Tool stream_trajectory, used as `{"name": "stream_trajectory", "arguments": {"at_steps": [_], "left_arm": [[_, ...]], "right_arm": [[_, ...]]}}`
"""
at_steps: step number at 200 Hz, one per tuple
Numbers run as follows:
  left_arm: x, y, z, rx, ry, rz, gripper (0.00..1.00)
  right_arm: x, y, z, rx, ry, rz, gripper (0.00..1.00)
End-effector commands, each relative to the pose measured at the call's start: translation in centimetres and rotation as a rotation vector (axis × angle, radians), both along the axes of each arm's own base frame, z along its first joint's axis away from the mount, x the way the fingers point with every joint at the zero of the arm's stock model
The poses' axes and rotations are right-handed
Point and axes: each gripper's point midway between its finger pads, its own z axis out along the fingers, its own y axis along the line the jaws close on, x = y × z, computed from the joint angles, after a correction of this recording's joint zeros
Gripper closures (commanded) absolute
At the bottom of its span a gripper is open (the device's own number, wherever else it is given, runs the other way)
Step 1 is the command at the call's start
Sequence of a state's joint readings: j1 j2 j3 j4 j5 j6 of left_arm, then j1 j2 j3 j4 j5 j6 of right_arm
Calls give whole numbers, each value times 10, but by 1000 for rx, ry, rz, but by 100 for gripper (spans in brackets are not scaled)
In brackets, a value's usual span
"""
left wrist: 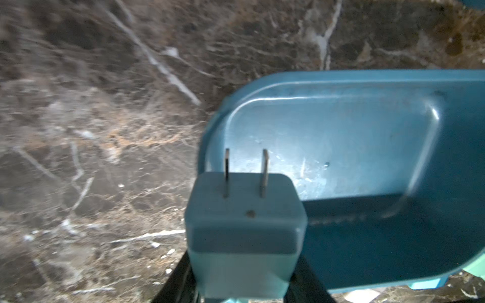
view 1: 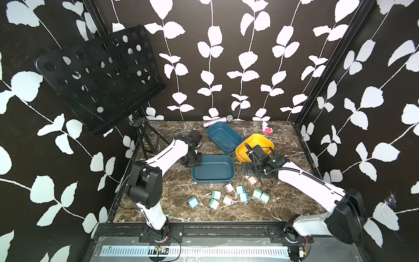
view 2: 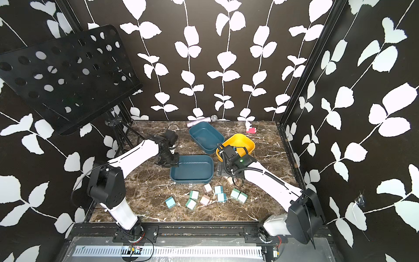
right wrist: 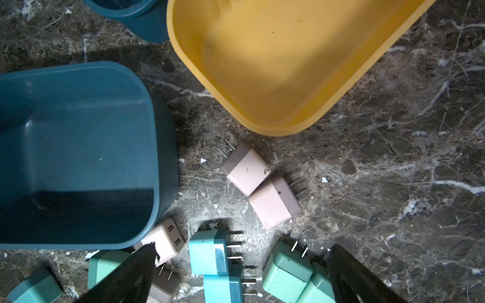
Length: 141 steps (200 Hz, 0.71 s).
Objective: Place the plugs by color into the storage box
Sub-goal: Place the plug in the storage box.
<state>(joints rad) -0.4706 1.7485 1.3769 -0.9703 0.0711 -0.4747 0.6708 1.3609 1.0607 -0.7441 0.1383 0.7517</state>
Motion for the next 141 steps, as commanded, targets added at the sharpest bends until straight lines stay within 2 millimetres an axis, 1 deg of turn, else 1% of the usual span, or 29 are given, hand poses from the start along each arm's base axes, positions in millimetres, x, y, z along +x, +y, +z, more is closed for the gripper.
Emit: {"name": "stream_trajectory", "arguments": {"at_steps": [1, 18, 46, 73, 94, 114, 128, 141], "left_arm": [[9, -18, 5, -40, -20, 0, 59], [10, -19, -7, -29, -3, 8, 58], [13, -11, -30, 37, 22, 16, 58], [19, -13, -46, 53, 35, 15, 58], [22, -13, -55, 63, 36, 19, 58], [22, -14, -65, 67, 54, 17, 57], [22, -15, -69, 68, 62, 17, 55], [22, -14, -69, 75, 64, 12, 49]], "right_arm": [[-2, 0, -1, -18, 7, 11, 1], [-2, 0, -2, -17, 13, 11, 1], [-6, -1, -4, -14, 20, 6, 1], [-9, -3, -8, -11, 27, -5, 1], [-9, -3, -8, -6, 30, -8, 1], [-10, -2, -9, -4, 33, -12, 1], [-10, -3, -9, -4, 34, -14, 1], [-10, -4, -9, -7, 35, -18, 1]]}}
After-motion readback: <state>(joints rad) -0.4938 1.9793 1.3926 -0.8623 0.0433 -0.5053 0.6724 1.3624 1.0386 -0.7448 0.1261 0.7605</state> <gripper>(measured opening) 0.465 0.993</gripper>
